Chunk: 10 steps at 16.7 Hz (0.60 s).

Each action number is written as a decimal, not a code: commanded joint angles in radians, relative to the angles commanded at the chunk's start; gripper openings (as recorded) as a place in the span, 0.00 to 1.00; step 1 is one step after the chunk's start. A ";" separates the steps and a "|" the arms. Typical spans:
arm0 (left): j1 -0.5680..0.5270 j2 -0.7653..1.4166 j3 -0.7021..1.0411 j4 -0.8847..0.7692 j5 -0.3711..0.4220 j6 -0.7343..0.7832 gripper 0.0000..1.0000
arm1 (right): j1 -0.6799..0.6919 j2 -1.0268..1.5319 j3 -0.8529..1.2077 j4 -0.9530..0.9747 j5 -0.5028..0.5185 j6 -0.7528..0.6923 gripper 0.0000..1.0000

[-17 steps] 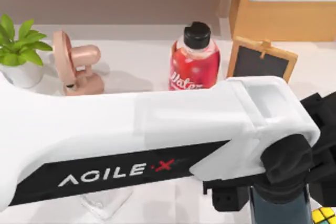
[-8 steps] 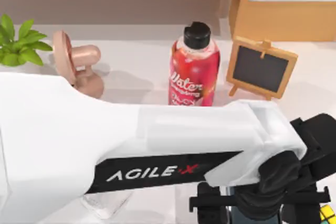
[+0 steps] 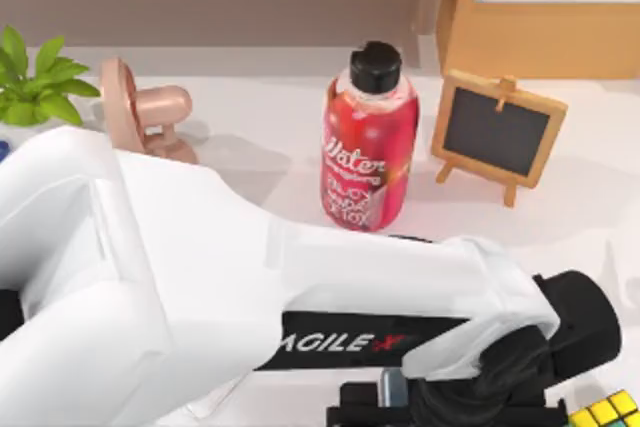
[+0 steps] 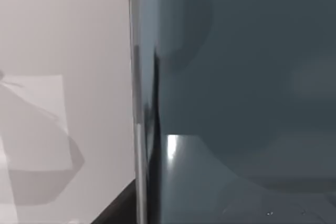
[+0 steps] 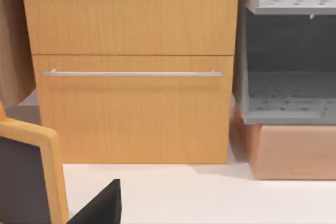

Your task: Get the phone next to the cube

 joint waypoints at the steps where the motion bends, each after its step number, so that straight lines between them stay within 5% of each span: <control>1: 0.000 0.000 0.000 0.000 0.000 0.000 0.00 | 0.000 0.000 0.000 0.000 0.000 0.000 1.00; 3: 0.000 0.000 0.000 0.000 0.000 0.000 0.00 | 0.000 0.000 0.000 0.000 0.000 0.000 1.00; 10: 0.000 0.000 0.000 0.000 0.000 0.000 0.53 | 0.000 0.000 0.000 0.000 0.000 0.000 1.00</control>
